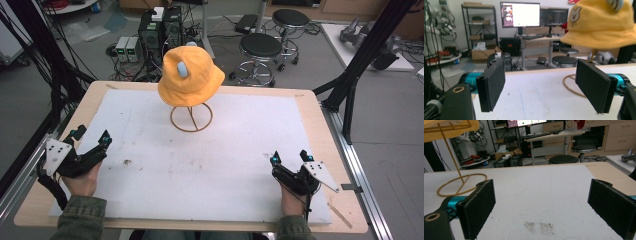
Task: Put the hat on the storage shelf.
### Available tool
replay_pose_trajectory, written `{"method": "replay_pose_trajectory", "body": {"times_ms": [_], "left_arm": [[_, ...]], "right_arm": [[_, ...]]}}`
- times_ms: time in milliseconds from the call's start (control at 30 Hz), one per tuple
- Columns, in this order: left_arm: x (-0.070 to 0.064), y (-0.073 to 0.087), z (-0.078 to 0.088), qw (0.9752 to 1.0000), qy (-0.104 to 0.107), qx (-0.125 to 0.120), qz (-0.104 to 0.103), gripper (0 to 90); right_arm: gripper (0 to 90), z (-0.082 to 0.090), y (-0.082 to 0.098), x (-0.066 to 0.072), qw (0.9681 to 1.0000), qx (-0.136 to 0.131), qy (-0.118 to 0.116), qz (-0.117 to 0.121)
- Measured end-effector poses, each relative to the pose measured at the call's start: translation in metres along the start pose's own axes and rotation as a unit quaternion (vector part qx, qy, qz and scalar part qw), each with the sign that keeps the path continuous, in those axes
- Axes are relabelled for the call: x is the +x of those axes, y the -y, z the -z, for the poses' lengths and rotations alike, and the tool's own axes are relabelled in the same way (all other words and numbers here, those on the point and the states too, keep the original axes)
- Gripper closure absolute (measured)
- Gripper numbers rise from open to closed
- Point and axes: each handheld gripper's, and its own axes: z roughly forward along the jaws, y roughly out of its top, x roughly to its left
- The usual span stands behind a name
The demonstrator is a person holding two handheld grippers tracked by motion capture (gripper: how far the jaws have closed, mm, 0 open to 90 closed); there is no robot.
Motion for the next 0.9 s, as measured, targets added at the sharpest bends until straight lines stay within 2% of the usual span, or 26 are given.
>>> {"method": "replay_pose_trajectory", "body": {"times_ms": [133,200,300,367,500,567,633,767,900], "left_arm": [[0.005,0.007,0.004,0.9999,-0.007,0.01,0.004,24.7],[0.007,0.011,0.006,0.9996,-0.009,0.027,-0.003,24.7],[0.008,0.015,0.008,0.9993,-0.012,0.035,-0.008,24.7],[0.008,0.022,0.011,0.9988,-0.014,0.048,0.0,23.9],[0.008,0.029,0.013,0.9981,-0.016,0.059,-0.001,23.4],[0.008,0.03,0.016,0.9982,-0.018,0.057,0.006,23.4],[0.007,0.028,0.021,0.9986,-0.023,0.047,0.006,23.4],[0.007,0.028,0.026,0.9986,-0.027,0.044,0.007,23.5],[0.01,0.031,0.03,0.9979,-0.044,0.044,0.019,24.4]], "right_arm": [[6.6,0.001,0.001,0.0,1.0,0.0,0.001,0.001],[6.6,0.001,0.001,0.0,1.0,-0.001,0.001,0.002],[6.5,0.002,0.002,0.001,1.0,0.001,0.0,-0.001],[6.6,0.002,0.002,0.001,1.0,0.001,-0.001,-0.001],[6.6,0.003,0.002,0.001,1.0,0.002,-0.005,-0.003],[6.5,0.003,0.002,0.001,1.0,0.003,-0.006,-0.005],[6.6,0.002,0.003,0.001,0.9999,0.005,-0.008,-0.007],[6.6,0.002,0.003,0.002,0.9999,0.004,-0.009,-0.007],[6.6,0.002,0.003,0.004,0.9999,0.006,-0.014,-0.007]]}}
